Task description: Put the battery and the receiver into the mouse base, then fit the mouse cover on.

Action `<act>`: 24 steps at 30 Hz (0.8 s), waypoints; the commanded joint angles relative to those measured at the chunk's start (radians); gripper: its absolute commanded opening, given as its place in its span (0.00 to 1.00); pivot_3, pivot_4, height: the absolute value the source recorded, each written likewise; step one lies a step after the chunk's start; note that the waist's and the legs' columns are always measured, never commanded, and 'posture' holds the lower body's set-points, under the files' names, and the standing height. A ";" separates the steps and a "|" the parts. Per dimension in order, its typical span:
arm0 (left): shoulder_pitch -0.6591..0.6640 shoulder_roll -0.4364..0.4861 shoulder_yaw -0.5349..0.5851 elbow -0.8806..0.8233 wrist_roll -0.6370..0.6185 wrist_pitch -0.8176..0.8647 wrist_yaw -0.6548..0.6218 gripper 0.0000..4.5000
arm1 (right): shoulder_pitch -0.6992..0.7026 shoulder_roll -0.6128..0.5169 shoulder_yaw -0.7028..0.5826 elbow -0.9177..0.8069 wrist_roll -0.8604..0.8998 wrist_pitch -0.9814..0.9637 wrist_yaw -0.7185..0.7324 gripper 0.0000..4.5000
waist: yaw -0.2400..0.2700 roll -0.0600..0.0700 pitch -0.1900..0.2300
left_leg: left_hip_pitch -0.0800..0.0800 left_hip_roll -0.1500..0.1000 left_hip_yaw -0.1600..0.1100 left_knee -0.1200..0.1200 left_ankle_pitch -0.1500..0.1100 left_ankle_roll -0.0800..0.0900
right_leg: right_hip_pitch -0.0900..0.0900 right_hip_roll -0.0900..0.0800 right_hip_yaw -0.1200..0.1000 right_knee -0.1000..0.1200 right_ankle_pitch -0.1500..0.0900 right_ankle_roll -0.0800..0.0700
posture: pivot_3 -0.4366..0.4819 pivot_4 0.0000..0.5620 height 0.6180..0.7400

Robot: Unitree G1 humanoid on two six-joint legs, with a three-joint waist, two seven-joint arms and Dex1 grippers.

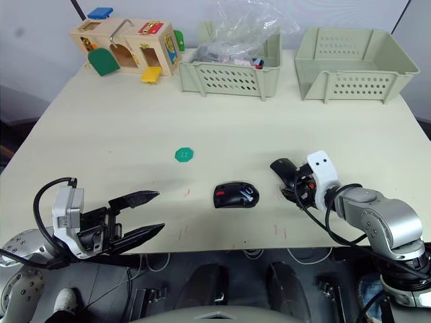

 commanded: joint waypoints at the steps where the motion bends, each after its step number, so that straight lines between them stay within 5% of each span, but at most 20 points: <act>1: -0.004 0.008 0.000 -0.006 -0.007 -0.015 -0.004 0.94 | 0.004 -0.002 -0.036 -0.040 -0.003 -0.009 -0.004 1.00 | 0.000 0.000 0.000 | 0.000 0.000 0.000 0.000 0.000 0.000 | 0.000 0.000 0.000 0.000 0.000 0.000 | 0.48 0.27 1.00; 14: -0.015 0.009 -0.010 0.001 -0.001 -0.015 -0.007 0.94 | 0.008 -0.001 -0.044 -0.046 -0.008 -0.005 0.000 1.00 | 0.000 0.001 0.001 | -0.001 0.000 0.000 0.000 0.000 0.000 | -0.001 0.000 0.000 0.000 0.000 0.000 | 0.48 0.27 1.00; 17: -0.016 0.009 -0.010 0.004 0.001 -0.017 -0.009 0.95 | 0.012 -0.001 -0.041 -0.050 -0.009 -0.005 -0.001 0.84 | 0.000 0.001 0.001 | -0.001 0.000 0.000 0.000 0.000 0.000 | -0.001 0.000 0.000 0.000 0.000 0.000 | 0.48 0.27 1.00; 24: -0.026 0.010 -0.019 0.013 0.006 -0.021 -0.011 0.95 | 0.012 -0.008 -0.037 -0.057 -0.014 -0.008 0.007 0.84 | 0.000 0.001 0.001 | -0.001 0.000 0.000 0.000 0.000 0.000 | -0.001 0.000 0.000 0.000 0.000 0.000 | 0.48 0.27 1.00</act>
